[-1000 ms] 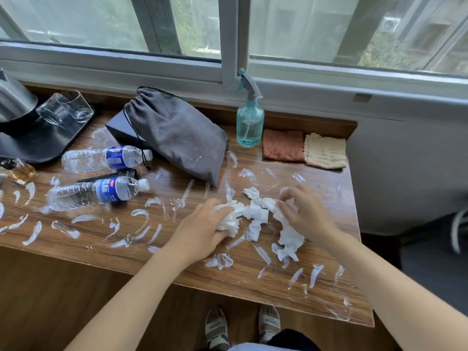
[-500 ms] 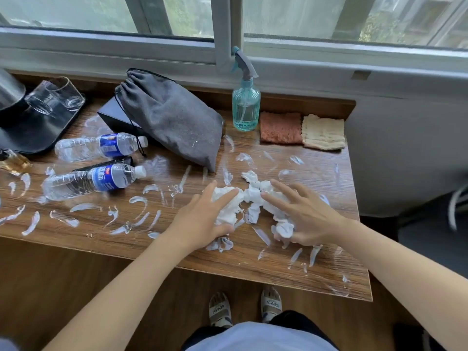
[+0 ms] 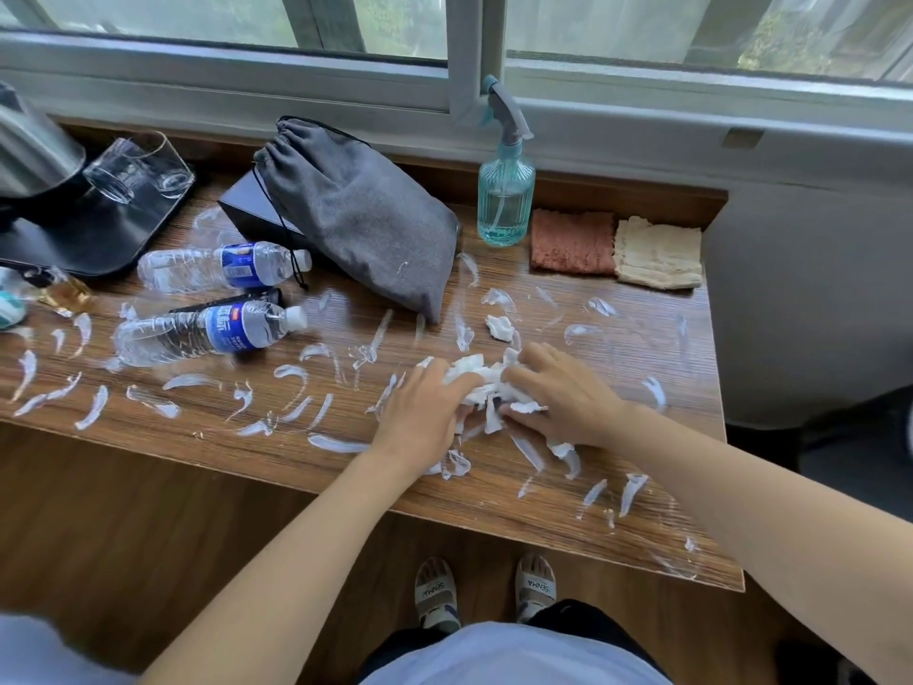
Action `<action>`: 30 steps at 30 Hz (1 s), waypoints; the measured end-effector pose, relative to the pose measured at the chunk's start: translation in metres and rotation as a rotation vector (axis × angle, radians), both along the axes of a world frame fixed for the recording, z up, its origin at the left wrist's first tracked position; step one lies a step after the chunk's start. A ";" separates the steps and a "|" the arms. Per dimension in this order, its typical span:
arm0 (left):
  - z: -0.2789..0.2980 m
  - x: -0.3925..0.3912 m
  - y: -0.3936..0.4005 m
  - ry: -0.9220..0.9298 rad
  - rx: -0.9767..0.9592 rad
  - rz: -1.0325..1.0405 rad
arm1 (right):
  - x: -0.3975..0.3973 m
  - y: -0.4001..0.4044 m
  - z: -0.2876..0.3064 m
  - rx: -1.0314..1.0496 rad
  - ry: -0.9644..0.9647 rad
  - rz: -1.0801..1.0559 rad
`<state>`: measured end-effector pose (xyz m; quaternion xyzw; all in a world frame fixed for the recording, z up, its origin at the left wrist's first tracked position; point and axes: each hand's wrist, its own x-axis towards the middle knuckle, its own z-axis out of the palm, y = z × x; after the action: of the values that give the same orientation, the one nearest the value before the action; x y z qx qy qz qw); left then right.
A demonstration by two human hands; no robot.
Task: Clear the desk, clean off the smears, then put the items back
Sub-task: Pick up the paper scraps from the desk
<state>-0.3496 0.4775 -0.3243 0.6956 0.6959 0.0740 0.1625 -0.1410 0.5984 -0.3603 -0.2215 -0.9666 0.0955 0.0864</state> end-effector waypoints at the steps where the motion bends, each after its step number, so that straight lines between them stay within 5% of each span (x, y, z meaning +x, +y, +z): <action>1: 0.001 0.001 0.001 -0.011 -0.008 0.008 | 0.000 0.000 -0.002 -0.012 -0.007 -0.006; 11: 0.007 -0.002 0.013 -0.441 0.021 0.127 | 0.041 0.002 0.037 -0.227 0.058 -0.273; 22: 0.010 0.012 0.023 -0.485 -0.087 0.067 | 0.064 -0.040 0.025 -0.133 -0.072 -0.215; 30: 0.003 0.008 0.027 -0.500 -0.075 0.073 | 0.064 -0.033 0.007 -0.122 0.011 -0.136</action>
<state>-0.3418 0.5044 -0.3217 0.6236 0.6611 0.2234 0.3524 -0.0772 0.5653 -0.3535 -0.2910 -0.9412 0.1494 0.0842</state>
